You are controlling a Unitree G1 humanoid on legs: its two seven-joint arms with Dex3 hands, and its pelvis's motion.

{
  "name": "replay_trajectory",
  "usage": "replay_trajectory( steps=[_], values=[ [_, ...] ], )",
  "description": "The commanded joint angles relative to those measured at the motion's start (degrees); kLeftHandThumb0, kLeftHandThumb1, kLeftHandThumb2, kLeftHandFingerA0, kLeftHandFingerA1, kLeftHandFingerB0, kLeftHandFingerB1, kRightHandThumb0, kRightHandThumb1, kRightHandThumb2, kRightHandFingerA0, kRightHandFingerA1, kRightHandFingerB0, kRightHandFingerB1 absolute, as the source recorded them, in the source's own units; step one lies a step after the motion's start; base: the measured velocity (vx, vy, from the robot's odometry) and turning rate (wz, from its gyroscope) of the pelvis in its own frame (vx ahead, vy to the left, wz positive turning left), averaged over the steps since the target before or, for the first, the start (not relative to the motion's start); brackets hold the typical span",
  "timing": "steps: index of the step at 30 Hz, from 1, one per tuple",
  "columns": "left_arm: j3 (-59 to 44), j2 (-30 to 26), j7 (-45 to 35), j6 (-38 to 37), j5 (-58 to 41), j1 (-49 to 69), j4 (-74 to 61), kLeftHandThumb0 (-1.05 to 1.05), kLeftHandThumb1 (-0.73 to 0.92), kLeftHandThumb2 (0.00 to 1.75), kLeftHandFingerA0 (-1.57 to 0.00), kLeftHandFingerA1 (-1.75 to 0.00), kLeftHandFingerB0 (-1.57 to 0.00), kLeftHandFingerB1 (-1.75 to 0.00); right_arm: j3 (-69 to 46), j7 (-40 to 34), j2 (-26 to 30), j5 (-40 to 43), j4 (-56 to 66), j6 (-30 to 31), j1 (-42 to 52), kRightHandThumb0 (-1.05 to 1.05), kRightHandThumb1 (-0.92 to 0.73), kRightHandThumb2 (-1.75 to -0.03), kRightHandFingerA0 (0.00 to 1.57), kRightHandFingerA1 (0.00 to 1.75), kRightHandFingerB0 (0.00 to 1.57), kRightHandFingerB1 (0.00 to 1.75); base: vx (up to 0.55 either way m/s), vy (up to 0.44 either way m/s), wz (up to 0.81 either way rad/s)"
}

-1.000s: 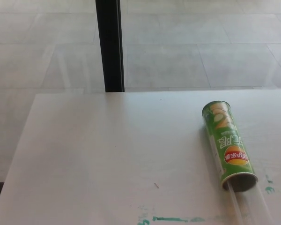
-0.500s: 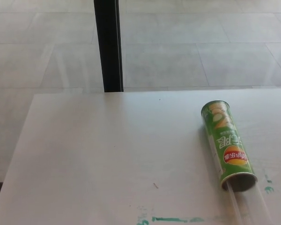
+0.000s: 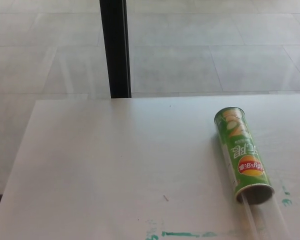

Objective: Use the right hand as a fist to push the chips tray inside its container kept in the middle of the desk

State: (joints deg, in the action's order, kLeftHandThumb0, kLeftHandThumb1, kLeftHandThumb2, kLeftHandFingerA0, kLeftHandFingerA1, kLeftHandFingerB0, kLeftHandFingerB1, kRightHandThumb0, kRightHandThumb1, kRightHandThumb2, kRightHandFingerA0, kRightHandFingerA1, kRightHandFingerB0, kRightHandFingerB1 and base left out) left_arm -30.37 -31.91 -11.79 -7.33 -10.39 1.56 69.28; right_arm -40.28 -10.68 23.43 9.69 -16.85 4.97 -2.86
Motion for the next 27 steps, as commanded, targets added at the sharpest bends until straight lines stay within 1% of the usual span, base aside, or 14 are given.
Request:
replay_trajectory(
  steps=[1,2,4,5,6,10,12,13,16,21,22,23,25,27],
  values=[
    [-0.2,-1.4,-0.4,-1.5,-1.1,0.4,0.3,-0.75,0.92,0.69,-0.58,-0.67,-0.5,-0.49,2.1,2.6,-1.4,1.1,9.3,-3.5,1.9,-0.91,-0.66,-1.07,0.23,0.73,0.03,0.47,0.0,0.0,0.0],
    [-0.1,-1.3,-0.1,-1.5,-1.0,0.3,0.3,-0.75,0.92,0.69,-0.57,-0.65,-0.49,-0.49,3.4,3.5,-2.3,0.6,10.4,-6.2,2.2,-0.95,-0.84,-0.66,0.13,1.03,0.1,0.58,0.0,0.0,0.0],
    [-0.3,-1.3,-0.1,-1.5,-1.2,0.2,0.5,-0.76,0.92,0.68,-0.57,-0.66,-0.49,-0.49,4.9,4.5,-2.9,0.1,12.2,-8.0,3.0,-0.97,-0.86,-0.66,0.11,1.05,0.06,0.65,0.0,0.0,0.0],
    [0.0,-1.4,-0.3,-1.6,-0.9,0.5,0.0,-0.75,0.92,0.7,-0.58,-0.67,-0.49,-0.5,7.4,6.7,-3.3,-0.5,17.2,-9.0,5.2,-1.05,-0.73,-1.15,0.31,0.87,0.04,0.63,0.0,0.0,0.0],
    [0.0,-1.3,-0.6,-1.7,-1.1,1.1,-1.0,-0.76,0.92,0.69,-0.59,-0.69,-0.49,-0.5,8.6,7.3,-4.0,0.2,20.8,-7.9,6.3,-0.99,-0.88,-0.65,0.22,1.02,0.07,0.72,0.0,0.0,0.0],
    [-0.4,-1.7,-0.6,-1.6,-1.4,0.8,-0.8,-0.76,0.92,0.68,-0.57,-0.66,-0.5,-0.5,12.7,10.5,-5.1,1.6,27.7,-6.4,9.0,-1.05,-0.84,-0.65,0.31,1.07,0.14,0.83,0.0,0.0,0.0],
    [-0.2,-1.9,-0.2,-1.4,-1.0,0.5,-0.3,-0.75,0.92,0.69,-0.56,-0.64,-0.49,-0.49,14.8,10.6,-4.8,-1.7,27.9,-9.4,10.1,-1.05,-0.87,-0.66,0.29,1.08,0.12,0.82,0.0,0.0,0.0],
    [0.2,-2.0,0.2,-1.4,-0.6,0.3,-0.2,-0.75,0.92,0.7,-0.57,-0.65,-0.49,-0.49,16.0,11.2,-4.6,-2.8,27.4,-12.0,10.4,-1.05,-0.69,-1.16,0.45,0.96,0.07,0.69,0.0,0.0,0.0],
    [0.4,-2.2,0.1,-2.1,-0.5,0.3,0.0,-0.75,0.92,0.69,-0.57,-0.66,-0.49,-0.5,18.9,14.1,-3.2,-3.8,28.4,-14.2,12.7,-1.04,-0.66,-1.17,0.51,0.98,0.02,0.65,0.0,0.0,0.0],
    [0.6,-2.8,-0.6,-1.9,-0.5,0.4,-0.5,-0.75,0.92,0.71,-0.54,-0.63,-0.47,-0.48,21.3,21.3,-0.4,-1.7,28.7,-19.1,16.7,-1.02,-0.78,-0.64,0.56,1.14,0.27,0.89,0.0,0.0,0.0],
    [0.4,-2.7,-0.8,-1.7,-0.8,0.4,-0.5,-0.75,0.92,0.7,-0.56,-0.65,-0.48,-0.49,21.6,23.2,0.4,-0.9,29.9,-19.4,18.2,-1.05,-0.58,-1.13,0.68,1.03,0.43,0.85,0.0,0.0,0.0],
    [0.1,-2.6,-1.0,-1.6,-1.2,0.4,-0.5,-0.75,0.92,0.69,-0.57,-0.66,-0.49,-0.5,22.1,26.0,2.4,-0.9,30.9,-20.1,20.2,-1.02,-0.76,-0.64,0.76,1.11,0.44,0.92,0.0,0.0,0.0],
    [-0.1,-2.6,-1.0,-1.5,-1.3,0.4,-0.4,-0.75,0.92,0.69,-0.57,-0.66,-0.49,-0.5,22.3,27.0,3.2,-0.9,31.1,-20.4,20.8,-1.02,-0.76,-0.64,0.76,1.11,0.44,0.92,0.0,0.0,0.0],
    [-0.1,-2.7,-0.7,-1.4,-1.2,0.3,0.2,-0.75,0.92,0.68,-0.57,-0.64,-0.5,-0.48,22.9,27.8,5.5,-3.5,32.1,-21.4,22.4,-1.05,-0.52,-1.09,0.79,1.07,0.42,0.86,0.0,0.0,0.0]
  ],
)
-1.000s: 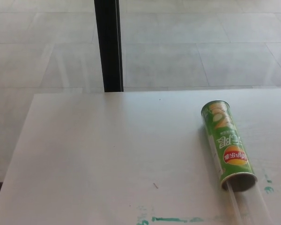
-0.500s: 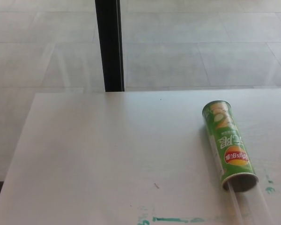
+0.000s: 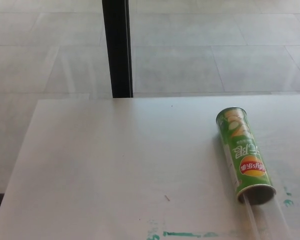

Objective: Use the right hand as a fist to push the chips tray inside its container kept in the middle of the desk

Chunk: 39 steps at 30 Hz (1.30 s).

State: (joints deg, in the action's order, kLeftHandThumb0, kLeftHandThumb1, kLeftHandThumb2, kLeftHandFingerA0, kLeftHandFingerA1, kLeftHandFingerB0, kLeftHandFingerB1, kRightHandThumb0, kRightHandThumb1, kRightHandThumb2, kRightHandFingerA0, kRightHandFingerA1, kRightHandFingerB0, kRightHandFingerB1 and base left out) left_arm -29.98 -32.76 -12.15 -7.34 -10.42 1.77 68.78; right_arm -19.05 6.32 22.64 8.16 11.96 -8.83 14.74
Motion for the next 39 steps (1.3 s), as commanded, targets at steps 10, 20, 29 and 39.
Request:
replay_trajectory(
  steps=[10,20,29,39],
  values=[
    [-0.2,-2.4,-0.8,-1.8,-0.8,0.9,0.8,-0.75,0.92,0.71,-0.56,-0.65,-0.47,-0.49,1.4,20.0,17.1,-3.2,9.8,-8.0,13.7,-1.05,-0.65,-0.61,1.05,0.97,0.69,0.87,0.0,0.0,0.0],
    [0.5,-2.8,0.2,-1.7,0.0,0.7,0.6,-0.74,0.92,0.72,-0.57,-0.64,-0.49,-0.49,0.8,24.4,24.6,-5.5,15.8,-2.9,20.0,-0.97,-0.34,-0.85,1.24,0.8,0.9,0.66,0.0,0.0,0.0],
    [0.3,-3.2,0.2,-1.7,-0.5,0.7,1.0,-0.75,0.92,0.69,-0.58,-0.64,-0.51,-0.48,3.5,27.8,27.4,-7.9,18.7,2.0,21.4,-0.96,-0.32,-0.83,1.22,0.71,0.99,0.58,0.0,0.0,0.0],
    [0.6,-3.4,0.7,-1.7,-0.1,0.2,1.5,-0.76,0.92,0.69,-0.55,-0.63,-0.49,-0.48,15.3,26.6,26.8,-20.6,15.6,8.9,14.0,-0.94,-0.45,-0.55,1.24,0.68,0.92,0.56,0.0,0.0,0.0]
  ],
)
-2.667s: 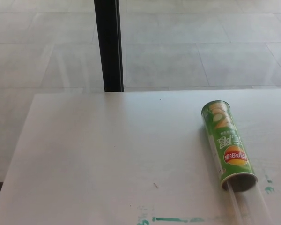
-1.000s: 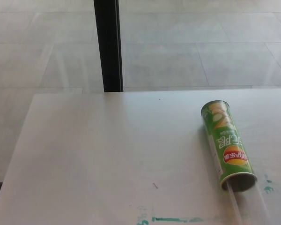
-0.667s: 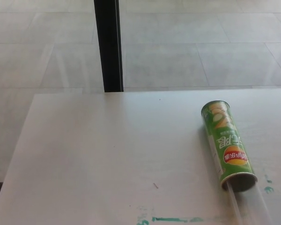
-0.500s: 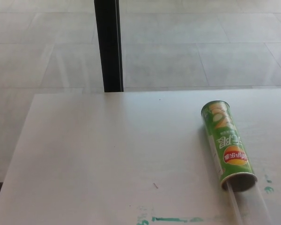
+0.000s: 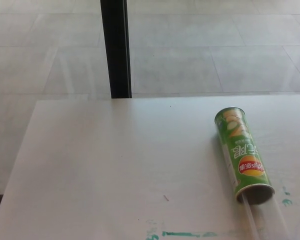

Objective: Use the right hand as a fist to push the chips tray inside its container kept in the middle of the desk

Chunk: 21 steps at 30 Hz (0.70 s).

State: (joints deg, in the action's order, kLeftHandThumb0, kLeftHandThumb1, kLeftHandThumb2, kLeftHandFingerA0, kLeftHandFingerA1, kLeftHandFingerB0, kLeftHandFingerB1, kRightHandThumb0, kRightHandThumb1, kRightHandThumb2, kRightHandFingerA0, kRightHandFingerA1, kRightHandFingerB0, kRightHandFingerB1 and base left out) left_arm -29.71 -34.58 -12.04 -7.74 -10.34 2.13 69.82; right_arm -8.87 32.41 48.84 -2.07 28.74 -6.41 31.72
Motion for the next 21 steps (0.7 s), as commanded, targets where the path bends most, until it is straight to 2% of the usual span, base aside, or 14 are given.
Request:
replay_trajectory(
  steps=[1,5,6,7,8,10,11,16,21],
  values=[
    [0.4,-1.6,0.5,-1.2,-0.2,-0.1,0.5,-0.76,0.92,0.69,-0.55,-0.63,-0.49,-0.48,5.4,0.4,0.5,-10.7,-1.2,6.8,-3.1,-0.94,-0.45,-0.55,1.24,0.68,0.92,0.56,0.0,0.0,0.0],
    [0.7,-1.6,0.6,-2.0,0.1,0.1,0.5,-0.75,0.92,0.71,-0.55,-0.64,-0.48,-0.49,7.6,-3.3,-1.7,-16.1,-0.8,7.1,-4.1,-1.0,-0.52,-0.58,1.21,0.76,0.85,0.66,0.0,0.0,0.0],
    [0.7,-1.7,0.6,-1.8,0.1,0.0,0.6,-0.74,0.92,0.72,-0.55,-0.63,-0.48,-0.49,8.0,-4.3,-2.4,-17.2,-1.1,6.8,-4.3,-1.0,-0.34,-0.9,1.18,0.77,0.84,0.69,0.0,0.0,0.0],
    [0.8,-1.6,0.9,-2.0,0.2,0.1,0.2,-0.74,0.92,0.71,-0.56,-0.65,-0.49,-0.5,8.4,-4.9,-2.8,-18.4,-0.8,7.1,-4.4,-1.03,-0.29,-0.91,1.19,0.8,0.87,0.73,0.0,0.0,0.0],
    [0.6,-1.7,0.6,-1.9,0.0,-0.2,0.2,-0.75,0.92,0.71,-0.54,-0.64,-0.48,-0.5,9.2,-6.6,-4.4,-19.8,-0.9,7.7,-5.2,-1.01,-0.54,-0.58,1.22,0.8,0.84,0.73,0.0,0.0,0.0],
    [0.7,-1.7,0.7,-2.2,0.1,-0.2,0.3,-0.75,0.92,0.71,-0.54,-0.64,-0.48,-0.5,9.7,-7.1,-5.1,-21.2,-0.6,8.7,-5.3,-1.02,-0.55,-0.58,1.22,0.8,0.83,0.75,0.0,0.0,0.0],
    [0.7,-1.7,0.7,-2.0,0.1,-0.3,0.4,-0.75,0.92,0.7,-0.55,-0.64,-0.47,-0.49,9.9,-7.9,-5.7,-21.9,-0.9,8.7,-5.3,-1.05,-0.32,-0.95,1.22,0.85,0.85,0.79,0.0,0.0,0.0],
    [-0.2,-1.4,0.7,-1.3,-0.9,-0.7,0.8,-0.75,0.92,0.68,-0.57,-0.65,-0.51,-0.5,11.9,-10.9,-7.3,-28.4,-2.8,9.9,-5.7,-1.03,-0.31,-0.96,1.21,0.89,0.81,0.83,0.0,0.0,0.0],
    [-0.2,-1.6,1.1,-1.5,-0.6,-0.9,0.7,-0.73,0.92,0.68,-0.59,-0.68,-0.52,-0.52,12.0,-13.7,-9.6,-30.2,-3.7,9.9,-7.5,-1.05,-0.32,-1.0,1.23,0.9,0.77,0.88,0.0,0.0,0.0]
  ],
)
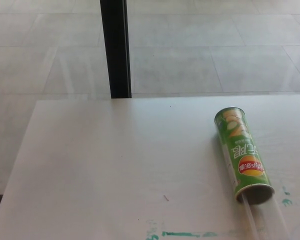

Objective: Use the right hand as a fist to push the chips tray inside its container kept in the middle of the desk

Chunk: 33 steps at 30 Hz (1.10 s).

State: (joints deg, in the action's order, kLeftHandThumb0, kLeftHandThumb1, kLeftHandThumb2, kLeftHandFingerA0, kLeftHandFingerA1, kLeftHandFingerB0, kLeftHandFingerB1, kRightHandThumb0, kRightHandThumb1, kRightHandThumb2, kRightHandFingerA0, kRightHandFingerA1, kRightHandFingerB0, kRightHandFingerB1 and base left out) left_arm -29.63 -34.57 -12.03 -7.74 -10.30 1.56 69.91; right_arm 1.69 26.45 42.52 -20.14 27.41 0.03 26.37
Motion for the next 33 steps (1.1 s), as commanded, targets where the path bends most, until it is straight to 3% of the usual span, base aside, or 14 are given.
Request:
replay_trajectory(
  steps=[1,4,5,8,9,14,15,16,17,19,20,22,23,33],
  values=[
    [0.0,-1.5,1.0,-2.0,-0.4,0.0,0.3,-0.73,0.92,0.69,-0.59,-0.69,-0.52,-0.53,1.5,-7.9,-3.8,-12.5,-2.2,4.1,-2.4,-1.05,-0.33,-1.0,1.24,0.9,0.78,0.91,0.0,0.0,0.0],
    [0.3,-1.5,2.2,-1.7,0.0,-0.3,0.7,-0.73,0.92,0.68,-0.62,-0.7,-0.56,-0.52,1.9,-10.3,-4.4,-16.6,-2.3,3.6,-3.0,-1.05,-0.35,-1.04,1.24,0.94,0.75,0.97,0.0,0.0,0.0],
    [0.3,-1.5,2.0,-1.8,0.0,-0.2,0.7,-0.7,0.72,1.1,-0.56,-0.72,-0.49,-0.62,2.2,-10.6,-4.3,-18.2,-2.2,4.2,-3.2,-1.05,-0.36,-1.06,1.23,0.97,0.75,1.01,0.0,0.0,0.0],
    [0.2,-1.5,2.0,-1.7,-0.2,-0.3,0.8,-0.74,0.92,0.67,-0.58,-0.72,-0.54,-0.54,2.5,-11.1,-4.6,-20.5,-2.3,5.1,-4.1,-1.03,-0.55,-0.68,1.22,0.98,0.66,1.02,0.0,0.0,0.0],
    [0.0,-1.4,1.8,-1.8,-0.3,-0.2,0.6,-0.7,0.72,1.1,-0.56,-0.73,-0.5,-0.63,2.8,-11.1,-4.5,-21.2,-2.9,5.4,-4.7,-1.02,-0.54,-0.68,1.23,0.97,0.66,1.0,0.0,0.0,0.0],
    [0.2,-1.7,1.8,-2.4,0.0,0.6,0.5,-0.7,0.72,1.1,-0.56,-0.73,-0.49,-0.62,3.8,-12.7,-5.7,-23.0,-4.3,5.6,-6.0,-1.05,-0.58,-0.69,1.22,0.99,0.61,1.05,0.0,0.0,0.0],
    [0.0,-1.6,1.6,-2.0,-0.3,0.5,0.6,-0.74,0.92,0.68,-0.59,-0.69,-0.53,-0.52,4.2,-13.1,-6.2,-23.7,-4.5,5.7,-6.6,-0.97,-0.36,-1.08,1.28,1.09,0.79,1.12,0.0,0.0,0.0],
    [0.0,-1.6,1.7,-1.9,-0.3,0.5,0.7,-0.71,0.72,1.09,-0.56,-0.72,-0.5,-0.62,4.4,-14.2,-6.3,-24.2,-5.3,4.8,-6.9,-1.05,-0.6,-0.68,1.22,1.02,0.56,1.08,0.0,0.0,0.0],
    [0.4,-1.8,1.8,-1.9,0.2,0.5,0.8,-0.74,0.92,0.68,-0.62,-0.7,-0.54,-0.52,4.7,-14.8,-6.6,-23.8,-6.2,4.3,-7.7,-0.99,-0.38,-1.09,1.3,1.11,0.76,1.15,0.0,0.0,0.0],
    [0.8,-1.8,2.3,-2.1,0.5,0.3,0.6,-0.73,0.92,0.68,-0.63,-0.74,-0.56,-0.53,5.6,-16.3,-7.5,-24.5,-8.0,3.6,-9.3,-1.05,-0.61,-0.68,1.25,1.0,0.43,1.12,0.0,0.0,0.0],
    [0.7,-1.7,2.3,-2.1,0.3,0.4,0.4,-0.73,0.92,0.68,-0.61,-0.72,-0.55,-0.52,5.9,-16.8,-7.7,-24.7,-8.6,3.3,-9.7,-1.05,-0.43,-1.11,1.27,1.04,0.52,1.06,0.0,0.0,0.0],
    [0.5,-1.6,2.1,-2.4,0.1,0.6,0.1,-0.73,0.92,0.69,-0.6,-0.71,-0.54,-0.52,6.4,-17.5,-8.6,-24.5,-9.8,3.0,-10.5,-1.05,-0.42,-1.11,1.28,1.04,0.48,1.06,0.0,0.0,0.0],
    [0.3,-1.6,1.8,-2.1,-0.2,0.6,0.1,-0.73,0.92,0.67,-0.6,-0.71,-0.54,-0.52,7.0,-17.9,-8.7,-25.5,-10.4,2.9,-11.2,-1.05,-0.62,-0.7,1.27,1.02,0.31,1.17,0.0,0.0,0.0],
    [1.7,-1.7,2.4,-3.3,0.4,0.7,0.5,-0.75,0.92,0.68,-0.61,-0.7,-0.55,-0.53,8.4,-20.4,-11.2,-27.1,-11.9,2.9,-11.8,-1.05,-0.62,-0.74,1.21,1.04,0.07,1.31,0.0,0.0,0.0]
  ],
)
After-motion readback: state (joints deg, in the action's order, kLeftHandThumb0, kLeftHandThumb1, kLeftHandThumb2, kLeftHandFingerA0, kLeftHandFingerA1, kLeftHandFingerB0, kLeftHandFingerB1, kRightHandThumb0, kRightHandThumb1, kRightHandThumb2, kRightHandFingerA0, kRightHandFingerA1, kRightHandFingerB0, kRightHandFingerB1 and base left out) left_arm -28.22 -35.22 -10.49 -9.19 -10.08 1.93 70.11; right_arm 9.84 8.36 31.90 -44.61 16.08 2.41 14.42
